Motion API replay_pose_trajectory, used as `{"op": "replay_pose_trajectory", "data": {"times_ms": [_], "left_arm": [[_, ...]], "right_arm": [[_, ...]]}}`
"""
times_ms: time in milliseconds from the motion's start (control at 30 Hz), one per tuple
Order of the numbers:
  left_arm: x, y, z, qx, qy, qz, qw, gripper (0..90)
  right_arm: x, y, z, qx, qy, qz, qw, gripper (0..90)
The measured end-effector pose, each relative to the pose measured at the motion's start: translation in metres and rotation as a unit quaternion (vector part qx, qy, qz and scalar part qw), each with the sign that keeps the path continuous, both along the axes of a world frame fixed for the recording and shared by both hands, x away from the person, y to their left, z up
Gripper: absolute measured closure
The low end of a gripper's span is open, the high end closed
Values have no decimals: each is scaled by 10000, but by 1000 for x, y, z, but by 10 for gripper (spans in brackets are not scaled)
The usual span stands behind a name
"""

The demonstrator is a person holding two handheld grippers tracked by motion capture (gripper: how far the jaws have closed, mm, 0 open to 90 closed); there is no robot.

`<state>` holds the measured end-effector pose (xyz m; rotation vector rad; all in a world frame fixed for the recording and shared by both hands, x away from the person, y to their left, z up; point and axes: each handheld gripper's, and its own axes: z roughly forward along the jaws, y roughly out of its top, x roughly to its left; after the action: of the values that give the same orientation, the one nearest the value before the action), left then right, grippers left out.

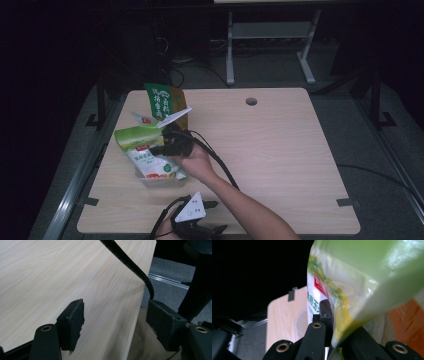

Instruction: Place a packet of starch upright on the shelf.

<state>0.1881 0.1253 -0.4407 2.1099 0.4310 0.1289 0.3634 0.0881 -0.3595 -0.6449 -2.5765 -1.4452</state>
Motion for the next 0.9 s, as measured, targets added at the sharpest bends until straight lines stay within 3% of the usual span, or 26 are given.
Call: {"op": "replay_pose_trajectory", "data": {"times_ms": [33,133,167,200,267,333,567,900], "left_arm": [[0,0,0,-1,6,-3,10000,304],[1,0,0,20,-45,-24,10000,304],[1,0,0,20,-29,-14,10000,304],[1,0,0,25,-39,-20,10000,303],[1,0,-1,34,-21,-27,10000,304],[1,-2,-2,37,-17,-29,10000,304],[0,-3,-2,-5,40,1,10000,303],[4,-3,-3,54,-9,58,10000,301]], "right_arm": [[-1,0,-2,-1,29,16,10000,897],[-3,0,-3,-189,-179,135,9996,846],[-4,-1,-1,-215,-163,213,9994,805],[-5,-1,1,-367,-291,221,9987,763],[-8,-5,6,-629,-533,266,9962,780],[-10,-9,8,-736,-659,255,9948,834],[-13,-19,-1,-929,-657,301,9931,879],[-8,-34,-16,-774,-310,230,9963,890]]}}
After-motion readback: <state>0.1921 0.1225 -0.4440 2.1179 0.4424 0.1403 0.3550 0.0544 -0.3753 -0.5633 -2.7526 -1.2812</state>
